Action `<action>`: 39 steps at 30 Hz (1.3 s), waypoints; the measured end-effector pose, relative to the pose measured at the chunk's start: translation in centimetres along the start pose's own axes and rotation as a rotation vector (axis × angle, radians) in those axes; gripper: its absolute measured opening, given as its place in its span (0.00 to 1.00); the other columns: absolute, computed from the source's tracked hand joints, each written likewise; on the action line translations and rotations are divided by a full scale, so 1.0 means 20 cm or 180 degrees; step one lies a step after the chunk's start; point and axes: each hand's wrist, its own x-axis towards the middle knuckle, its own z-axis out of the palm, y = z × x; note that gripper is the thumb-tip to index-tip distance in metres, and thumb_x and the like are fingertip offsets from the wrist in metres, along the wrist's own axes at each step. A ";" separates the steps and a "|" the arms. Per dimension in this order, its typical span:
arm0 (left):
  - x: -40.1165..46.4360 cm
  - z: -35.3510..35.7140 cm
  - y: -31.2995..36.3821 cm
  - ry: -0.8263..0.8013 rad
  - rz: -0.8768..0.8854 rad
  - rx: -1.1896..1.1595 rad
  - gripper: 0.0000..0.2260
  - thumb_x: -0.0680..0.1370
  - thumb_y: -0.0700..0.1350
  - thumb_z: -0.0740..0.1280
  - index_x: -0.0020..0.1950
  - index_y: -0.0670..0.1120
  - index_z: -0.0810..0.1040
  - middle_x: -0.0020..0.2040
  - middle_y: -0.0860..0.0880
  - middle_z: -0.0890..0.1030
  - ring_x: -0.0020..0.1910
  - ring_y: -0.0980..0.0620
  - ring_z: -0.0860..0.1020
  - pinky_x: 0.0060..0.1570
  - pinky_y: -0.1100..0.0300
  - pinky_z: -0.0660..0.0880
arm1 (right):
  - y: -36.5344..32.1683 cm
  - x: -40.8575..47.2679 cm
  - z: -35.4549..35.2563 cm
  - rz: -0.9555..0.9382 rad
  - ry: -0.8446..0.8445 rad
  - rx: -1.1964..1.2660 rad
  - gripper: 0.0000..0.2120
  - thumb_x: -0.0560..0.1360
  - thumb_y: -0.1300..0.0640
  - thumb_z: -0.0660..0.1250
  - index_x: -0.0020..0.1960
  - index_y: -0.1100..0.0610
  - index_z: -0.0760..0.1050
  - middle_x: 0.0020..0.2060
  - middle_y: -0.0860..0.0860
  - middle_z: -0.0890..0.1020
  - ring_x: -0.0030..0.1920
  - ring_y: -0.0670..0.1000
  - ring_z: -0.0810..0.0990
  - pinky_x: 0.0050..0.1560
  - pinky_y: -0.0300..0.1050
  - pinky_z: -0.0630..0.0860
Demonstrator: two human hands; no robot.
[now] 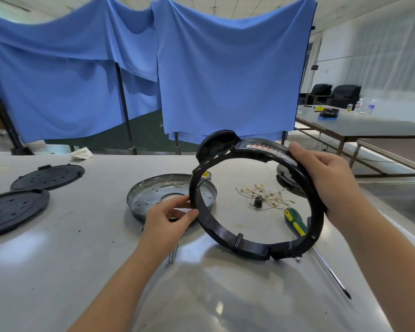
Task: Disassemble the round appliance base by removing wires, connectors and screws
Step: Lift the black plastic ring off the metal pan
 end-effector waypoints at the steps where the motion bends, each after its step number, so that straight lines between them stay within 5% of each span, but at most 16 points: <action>1: 0.00 0.00 0.00 0.0000 -0.0019 -0.0032 0.16 0.72 0.36 0.73 0.49 0.58 0.83 0.41 0.56 0.85 0.34 0.59 0.82 0.34 0.71 0.75 | 0.00 0.01 0.00 0.0032 -0.0029 -0.0042 0.19 0.71 0.40 0.67 0.33 0.54 0.83 0.27 0.51 0.82 0.33 0.54 0.77 0.41 0.48 0.75; 8: 0.01 -0.01 -0.02 -0.0055 -0.0232 -0.0201 0.16 0.71 0.34 0.73 0.51 0.53 0.84 0.41 0.54 0.86 0.35 0.59 0.82 0.34 0.71 0.75 | 0.01 0.10 -0.01 0.0233 -0.0100 -0.0085 0.20 0.73 0.42 0.67 0.27 0.50 0.81 0.22 0.45 0.79 0.22 0.41 0.72 0.28 0.35 0.70; 13: 0.01 -0.02 -0.05 -0.0099 -0.0278 -0.0111 0.15 0.71 0.34 0.74 0.54 0.50 0.83 0.41 0.54 0.86 0.37 0.58 0.83 0.34 0.70 0.76 | 0.07 0.13 0.02 0.0292 0.0032 -0.0079 0.20 0.75 0.43 0.65 0.27 0.48 0.82 0.24 0.45 0.79 0.26 0.45 0.73 0.39 0.44 0.71; 15: 0.01 -0.01 -0.05 -0.0057 -0.0313 -0.0100 0.14 0.71 0.35 0.74 0.53 0.49 0.83 0.40 0.54 0.86 0.36 0.59 0.83 0.32 0.70 0.75 | 0.09 0.13 0.02 0.0304 -0.0024 0.0031 0.20 0.75 0.43 0.65 0.29 0.49 0.83 0.30 0.53 0.79 0.34 0.54 0.72 0.45 0.50 0.71; 19: 0.01 0.00 -0.05 0.0029 -0.0290 0.0090 0.14 0.72 0.37 0.73 0.50 0.55 0.83 0.39 0.55 0.85 0.36 0.58 0.83 0.34 0.67 0.77 | 0.12 0.15 0.01 0.0236 -0.0005 0.0004 0.21 0.75 0.42 0.64 0.34 0.56 0.83 0.38 0.60 0.76 0.37 0.56 0.71 0.45 0.51 0.71; 22: 0.01 0.01 -0.05 0.0081 -0.0248 0.0390 0.13 0.73 0.40 0.73 0.49 0.59 0.82 0.40 0.56 0.85 0.37 0.58 0.82 0.39 0.59 0.78 | 0.19 0.15 -0.02 0.0142 -0.0072 -0.0146 0.26 0.78 0.41 0.58 0.34 0.58 0.82 0.32 0.59 0.78 0.29 0.51 0.73 0.37 0.46 0.71; 25: 0.00 0.02 -0.05 0.0121 -0.0213 0.0541 0.11 0.73 0.42 0.72 0.48 0.59 0.81 0.40 0.58 0.84 0.36 0.59 0.82 0.38 0.59 0.76 | 0.29 0.11 -0.05 0.0150 -0.0137 -0.0263 0.35 0.81 0.40 0.49 0.29 0.59 0.80 0.25 0.56 0.74 0.26 0.51 0.71 0.39 0.48 0.70; 30: -0.01 0.02 -0.04 0.0198 -0.0122 0.0749 0.11 0.73 0.43 0.72 0.49 0.60 0.79 0.41 0.57 0.83 0.37 0.60 0.81 0.40 0.58 0.77 | 0.41 0.03 -0.06 0.0157 -0.0012 -0.0066 0.36 0.71 0.33 0.48 0.30 0.62 0.77 0.20 0.49 0.75 0.24 0.45 0.72 0.39 0.46 0.68; 36: -0.06 0.07 0.01 0.0857 0.0690 0.1375 0.14 0.72 0.43 0.72 0.51 0.52 0.68 0.44 0.58 0.72 0.42 0.56 0.74 0.38 0.62 0.73 | 0.43 -0.01 -0.02 0.0055 0.0279 -0.0017 0.39 0.68 0.31 0.50 0.37 0.69 0.72 0.31 0.61 0.68 0.30 0.55 0.65 0.33 0.45 0.65; 39: -0.12 0.15 0.10 0.0505 0.1068 0.1222 0.10 0.73 0.44 0.72 0.47 0.51 0.70 0.41 0.55 0.74 0.38 0.55 0.74 0.38 0.65 0.72 | 0.43 -0.03 0.01 0.0090 0.0175 0.0092 0.41 0.69 0.29 0.50 0.35 0.71 0.70 0.30 0.62 0.68 0.30 0.56 0.66 0.37 0.49 0.66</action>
